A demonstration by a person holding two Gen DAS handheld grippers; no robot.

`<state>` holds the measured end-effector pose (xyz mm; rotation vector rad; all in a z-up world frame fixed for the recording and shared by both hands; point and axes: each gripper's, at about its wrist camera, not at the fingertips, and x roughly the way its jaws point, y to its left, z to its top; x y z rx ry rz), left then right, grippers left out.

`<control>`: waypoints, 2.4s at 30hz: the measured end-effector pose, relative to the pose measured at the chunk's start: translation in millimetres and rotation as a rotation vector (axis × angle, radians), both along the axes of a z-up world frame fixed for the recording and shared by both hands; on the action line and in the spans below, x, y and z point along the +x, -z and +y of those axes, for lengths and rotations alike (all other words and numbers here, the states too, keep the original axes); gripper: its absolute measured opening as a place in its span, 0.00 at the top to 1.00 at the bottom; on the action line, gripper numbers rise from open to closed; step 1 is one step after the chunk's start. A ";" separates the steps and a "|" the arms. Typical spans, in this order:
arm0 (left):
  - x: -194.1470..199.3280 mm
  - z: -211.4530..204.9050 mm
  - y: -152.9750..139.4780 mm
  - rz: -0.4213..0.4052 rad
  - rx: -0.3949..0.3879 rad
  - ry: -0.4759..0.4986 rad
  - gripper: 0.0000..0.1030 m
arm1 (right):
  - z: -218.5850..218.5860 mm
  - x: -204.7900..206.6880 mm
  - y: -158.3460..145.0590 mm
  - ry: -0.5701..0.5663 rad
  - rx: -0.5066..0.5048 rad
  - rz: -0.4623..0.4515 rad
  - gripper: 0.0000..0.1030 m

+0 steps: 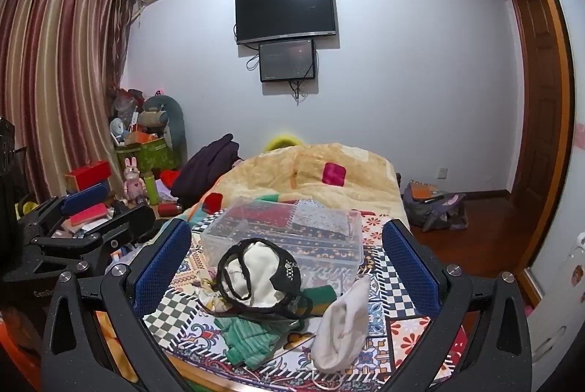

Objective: Organize soft objects

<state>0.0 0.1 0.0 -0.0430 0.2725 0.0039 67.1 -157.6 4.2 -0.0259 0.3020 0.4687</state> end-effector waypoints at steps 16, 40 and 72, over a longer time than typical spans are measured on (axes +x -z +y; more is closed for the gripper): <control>0.2 -1.8 -2.2 -0.001 -0.005 0.003 0.00 | -0.1 0.4 2.4 -0.008 0.007 0.000 0.00; -0.2 -3.7 -8.6 -0.002 -0.028 0.010 0.00 | -2.0 0.4 2.2 -0.014 0.028 -0.007 0.00; 87.9 -3.3 65.8 0.267 -0.191 0.103 0.14 | -27.4 63.2 76.5 0.064 -0.048 0.299 0.16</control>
